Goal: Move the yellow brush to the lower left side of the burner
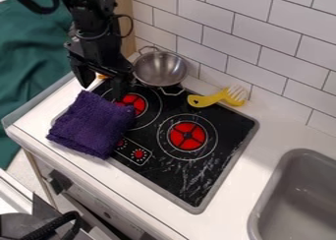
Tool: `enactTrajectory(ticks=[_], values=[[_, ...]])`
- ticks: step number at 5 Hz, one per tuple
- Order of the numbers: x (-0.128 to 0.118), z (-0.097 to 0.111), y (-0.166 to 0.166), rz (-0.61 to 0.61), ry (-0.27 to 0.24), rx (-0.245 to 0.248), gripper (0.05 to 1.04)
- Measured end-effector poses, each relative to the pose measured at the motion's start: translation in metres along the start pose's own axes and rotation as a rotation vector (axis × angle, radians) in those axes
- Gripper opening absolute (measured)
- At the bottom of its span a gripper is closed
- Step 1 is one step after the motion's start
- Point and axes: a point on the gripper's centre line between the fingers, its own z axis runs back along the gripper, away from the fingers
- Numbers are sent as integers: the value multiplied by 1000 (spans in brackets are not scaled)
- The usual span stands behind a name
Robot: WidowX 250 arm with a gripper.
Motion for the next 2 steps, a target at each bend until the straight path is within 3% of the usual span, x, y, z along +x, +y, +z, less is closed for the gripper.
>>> enactTrajectory(ticks=[2], values=[[2,-9,-6,2,32,-34,1004]])
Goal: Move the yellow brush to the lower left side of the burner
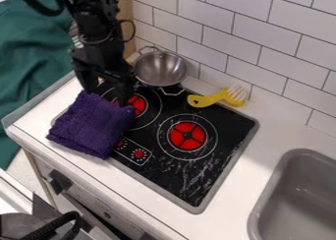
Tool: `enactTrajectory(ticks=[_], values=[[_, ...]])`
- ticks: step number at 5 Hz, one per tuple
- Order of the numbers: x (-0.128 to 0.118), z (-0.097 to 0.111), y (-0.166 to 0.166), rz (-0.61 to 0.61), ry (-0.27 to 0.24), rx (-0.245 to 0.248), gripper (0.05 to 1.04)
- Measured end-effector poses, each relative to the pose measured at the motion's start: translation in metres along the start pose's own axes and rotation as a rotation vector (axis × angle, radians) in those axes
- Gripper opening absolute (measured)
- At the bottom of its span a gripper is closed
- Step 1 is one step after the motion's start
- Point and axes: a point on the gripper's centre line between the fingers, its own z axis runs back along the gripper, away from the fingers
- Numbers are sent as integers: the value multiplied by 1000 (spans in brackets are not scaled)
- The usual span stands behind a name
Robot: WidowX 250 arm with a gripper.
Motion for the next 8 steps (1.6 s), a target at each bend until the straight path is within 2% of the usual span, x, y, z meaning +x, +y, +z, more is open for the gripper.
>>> enactTrajectory(ticks=[1,2,3,4,5,7,8], values=[[20,4,-21,-59,-11,-13,1004],[38,8,-54,-141,-29,-57,1004],[51,4,-90,-260,-37,-102,1004],[63,-6,-119,-361,-34,-113,1004],[72,-30,-126,-387,12,-124,1004],[109,-49,-129,-388,-16,-145,1004],[122,-53,-128,-387,-21,-138,1004]])
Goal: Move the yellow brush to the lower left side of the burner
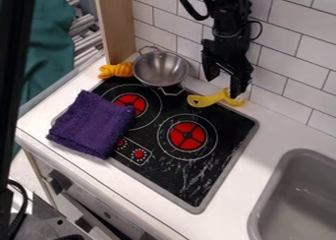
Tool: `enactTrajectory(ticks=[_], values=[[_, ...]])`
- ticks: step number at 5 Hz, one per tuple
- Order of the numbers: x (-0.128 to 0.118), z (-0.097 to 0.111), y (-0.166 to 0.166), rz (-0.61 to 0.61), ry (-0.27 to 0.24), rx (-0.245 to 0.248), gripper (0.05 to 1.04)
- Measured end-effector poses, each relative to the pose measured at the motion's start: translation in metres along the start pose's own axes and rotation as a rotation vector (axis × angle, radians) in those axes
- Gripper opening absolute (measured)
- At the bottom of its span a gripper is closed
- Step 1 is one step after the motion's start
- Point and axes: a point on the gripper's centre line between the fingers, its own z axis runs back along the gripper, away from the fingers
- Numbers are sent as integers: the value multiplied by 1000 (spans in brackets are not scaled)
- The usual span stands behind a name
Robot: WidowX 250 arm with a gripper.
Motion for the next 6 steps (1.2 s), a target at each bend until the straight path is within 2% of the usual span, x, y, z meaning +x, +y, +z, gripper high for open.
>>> enactTrajectory(ticks=[3,4,5,6], values=[[-14,-24,12,93,76,-63,1004],[-18,-25,24,144,71,-72,968],[-18,-26,27,160,46,-74,672],[-21,-27,27,185,29,-81,479]])
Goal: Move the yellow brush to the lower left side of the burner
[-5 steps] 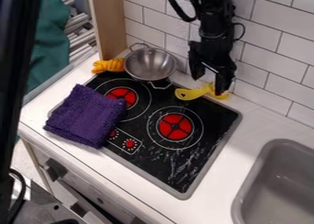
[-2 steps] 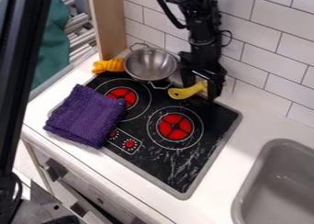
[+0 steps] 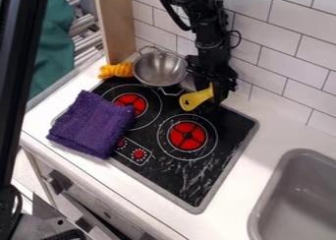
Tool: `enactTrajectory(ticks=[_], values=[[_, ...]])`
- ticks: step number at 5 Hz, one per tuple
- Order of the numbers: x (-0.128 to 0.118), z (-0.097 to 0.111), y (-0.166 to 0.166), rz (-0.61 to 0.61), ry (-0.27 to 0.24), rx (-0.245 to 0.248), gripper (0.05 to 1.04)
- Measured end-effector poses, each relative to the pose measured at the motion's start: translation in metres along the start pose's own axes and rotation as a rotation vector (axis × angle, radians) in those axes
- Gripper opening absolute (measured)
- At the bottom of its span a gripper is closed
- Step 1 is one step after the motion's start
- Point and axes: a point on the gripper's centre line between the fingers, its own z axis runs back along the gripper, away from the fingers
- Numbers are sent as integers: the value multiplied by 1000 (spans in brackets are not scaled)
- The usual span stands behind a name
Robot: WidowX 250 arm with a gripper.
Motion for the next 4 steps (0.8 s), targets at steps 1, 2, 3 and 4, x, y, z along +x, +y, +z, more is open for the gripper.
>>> enactTrajectory(ticks=[1,2,3,4], values=[[-2,1,1,-2,-13,-6,403],[-13,7,-3,-35,-25,-13,298],[-11,51,-19,-153,-161,-20,274],[-23,106,-36,-269,-342,-50,273]])
